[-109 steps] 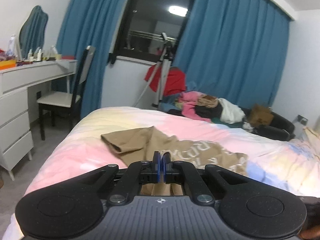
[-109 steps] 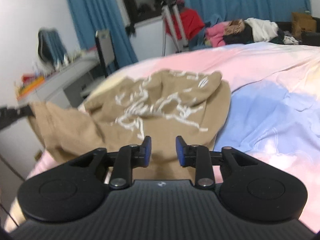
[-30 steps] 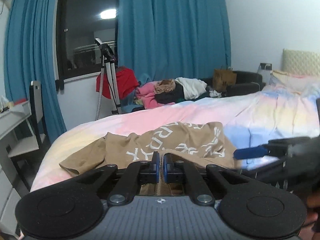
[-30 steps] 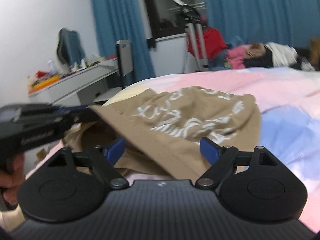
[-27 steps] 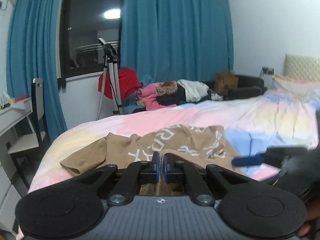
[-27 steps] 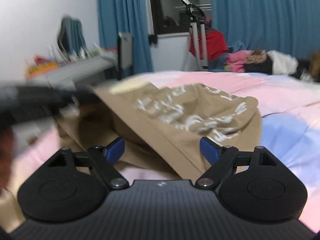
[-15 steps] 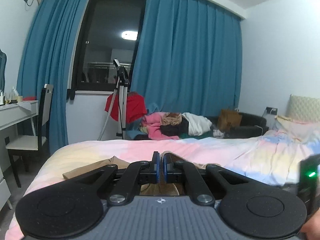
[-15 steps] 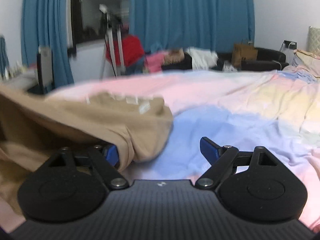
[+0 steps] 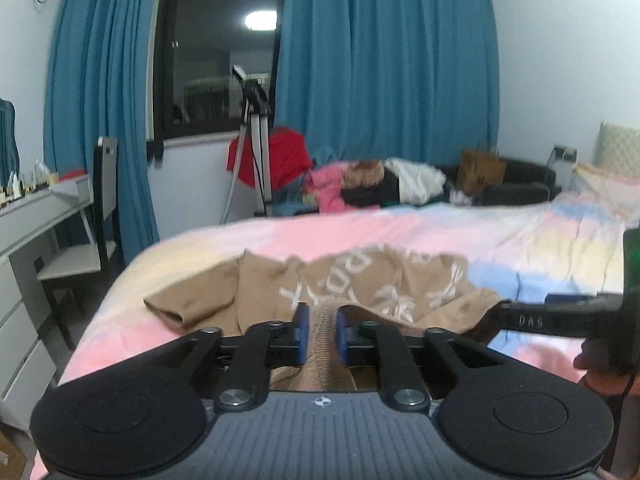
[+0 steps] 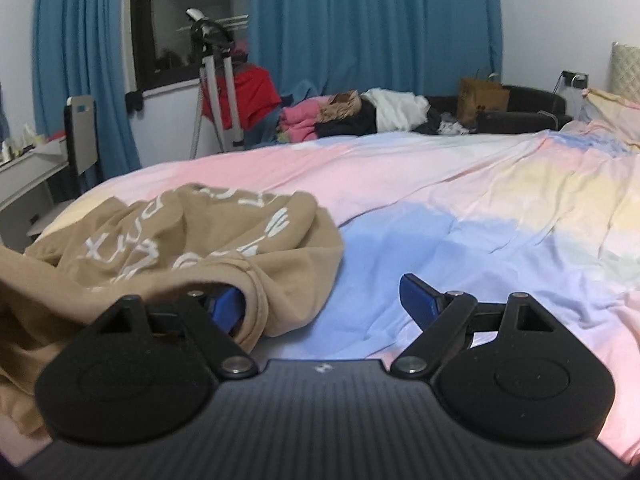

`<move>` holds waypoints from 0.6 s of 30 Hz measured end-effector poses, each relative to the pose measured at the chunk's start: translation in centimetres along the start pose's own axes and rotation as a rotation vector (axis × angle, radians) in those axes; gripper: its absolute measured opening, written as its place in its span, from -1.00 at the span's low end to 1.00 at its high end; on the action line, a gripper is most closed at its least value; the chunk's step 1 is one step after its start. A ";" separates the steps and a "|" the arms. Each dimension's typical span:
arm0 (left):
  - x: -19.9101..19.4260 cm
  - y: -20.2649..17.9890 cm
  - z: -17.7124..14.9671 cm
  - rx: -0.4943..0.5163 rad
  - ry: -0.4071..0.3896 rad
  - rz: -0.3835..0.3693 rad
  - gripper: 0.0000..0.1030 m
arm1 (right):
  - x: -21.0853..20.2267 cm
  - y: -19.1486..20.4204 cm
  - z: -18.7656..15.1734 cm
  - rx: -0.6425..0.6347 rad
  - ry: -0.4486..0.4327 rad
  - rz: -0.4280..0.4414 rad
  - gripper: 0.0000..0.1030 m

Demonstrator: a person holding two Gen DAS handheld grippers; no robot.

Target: Fold clothes

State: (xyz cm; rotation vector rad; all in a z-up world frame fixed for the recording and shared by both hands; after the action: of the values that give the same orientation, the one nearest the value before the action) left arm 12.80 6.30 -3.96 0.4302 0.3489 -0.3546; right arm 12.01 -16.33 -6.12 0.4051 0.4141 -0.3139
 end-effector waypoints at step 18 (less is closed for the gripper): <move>5.7 -2.9 -3.8 0.256 0.390 0.298 0.64 | 0.6 -1.7 1.0 0.116 -0.023 -0.017 0.63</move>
State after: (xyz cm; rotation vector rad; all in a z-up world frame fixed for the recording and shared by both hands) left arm 15.71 4.10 -10.42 0.7964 0.6137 -0.0194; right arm 12.18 -18.38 -6.09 0.5113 0.3777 -0.3601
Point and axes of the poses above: each gripper's, at about its wrist camera, not at the fingertips, and x roughly the way its jaws point, y to its left, z to its top, the point moved 1 cm from there along x, roughly the way its jaws point, and after that the axes turned 14 degrees about x, right-handed, at the moved point
